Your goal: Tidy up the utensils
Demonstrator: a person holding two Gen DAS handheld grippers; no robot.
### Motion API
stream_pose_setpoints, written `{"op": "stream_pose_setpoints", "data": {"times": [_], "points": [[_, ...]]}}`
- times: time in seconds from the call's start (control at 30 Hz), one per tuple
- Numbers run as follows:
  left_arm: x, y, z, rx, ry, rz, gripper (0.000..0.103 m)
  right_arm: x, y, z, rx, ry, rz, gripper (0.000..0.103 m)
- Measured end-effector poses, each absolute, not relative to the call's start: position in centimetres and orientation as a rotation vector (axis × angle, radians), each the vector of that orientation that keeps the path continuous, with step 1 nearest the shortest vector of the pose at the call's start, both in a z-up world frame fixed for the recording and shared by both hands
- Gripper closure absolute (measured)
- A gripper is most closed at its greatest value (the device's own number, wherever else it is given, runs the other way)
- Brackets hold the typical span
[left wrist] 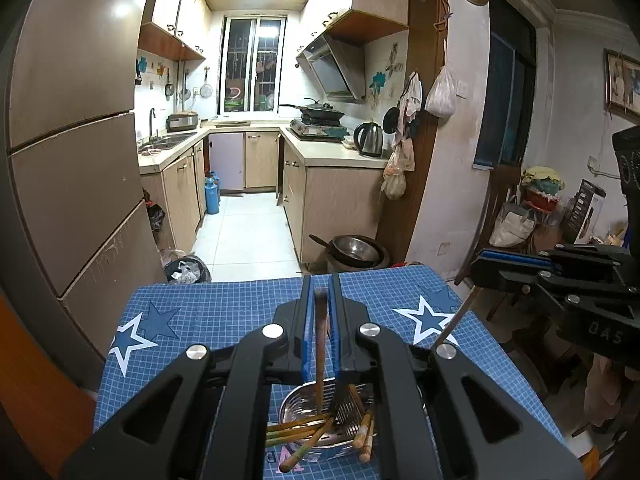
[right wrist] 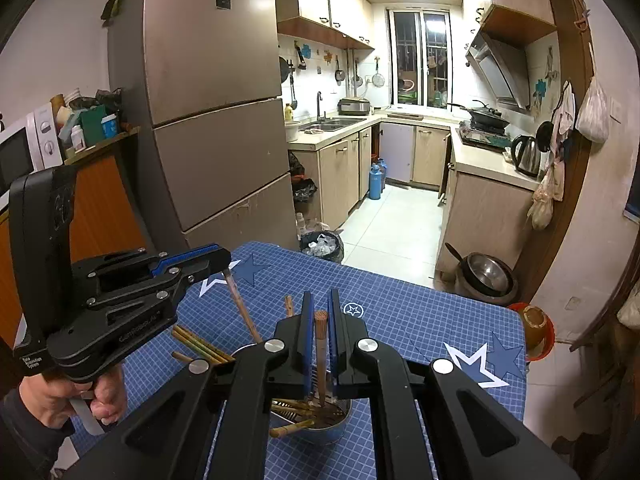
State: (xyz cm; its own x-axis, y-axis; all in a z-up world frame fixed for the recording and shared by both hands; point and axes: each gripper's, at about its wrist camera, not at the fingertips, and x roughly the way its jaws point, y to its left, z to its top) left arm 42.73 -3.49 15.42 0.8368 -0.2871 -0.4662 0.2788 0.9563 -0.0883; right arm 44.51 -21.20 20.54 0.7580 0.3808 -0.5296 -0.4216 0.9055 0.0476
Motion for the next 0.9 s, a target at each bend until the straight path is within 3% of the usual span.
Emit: {"op": "stream_pose_setpoints", "data": {"times": [0.07,0.13,0.2,0.37,0.43,0.67,0.9], "points": [[42.8,-3.3,15.5,-0.019,0.498,-0.295,0.09,44.3,-21.4,20.6,-0.082,0.549,0.437,0.077],[42.5,-3.2,15.7,-0.024,0.484,-0.285,0.064,44.0,-21.6,20.8,-0.083,0.538,0.438,0.066],[42.0,-2.9,16.1,-0.029,0.464,-0.273,0.055,43.4,-21.7,21.3,-0.086,0.518,0.431,0.062],[39.8,-2.8,17.5,-0.016,0.427,-0.252,0.05,41.0,-22.3,23.1,-0.088,0.451,0.407,0.058],[38.5,-2.7,18.2,-0.015,0.405,-0.245,0.046,39.2,-22.4,24.2,-0.098,0.406,0.398,0.048],[30.0,-1.6,20.7,-0.026,0.277,-0.184,0.034,31.6,-23.3,26.0,-0.086,0.251,0.361,0.029],[19.1,-0.8,19.8,0.033,0.112,-0.108,0.005,20.5,-24.6,24.4,-0.064,0.083,0.3,0.005]]}}
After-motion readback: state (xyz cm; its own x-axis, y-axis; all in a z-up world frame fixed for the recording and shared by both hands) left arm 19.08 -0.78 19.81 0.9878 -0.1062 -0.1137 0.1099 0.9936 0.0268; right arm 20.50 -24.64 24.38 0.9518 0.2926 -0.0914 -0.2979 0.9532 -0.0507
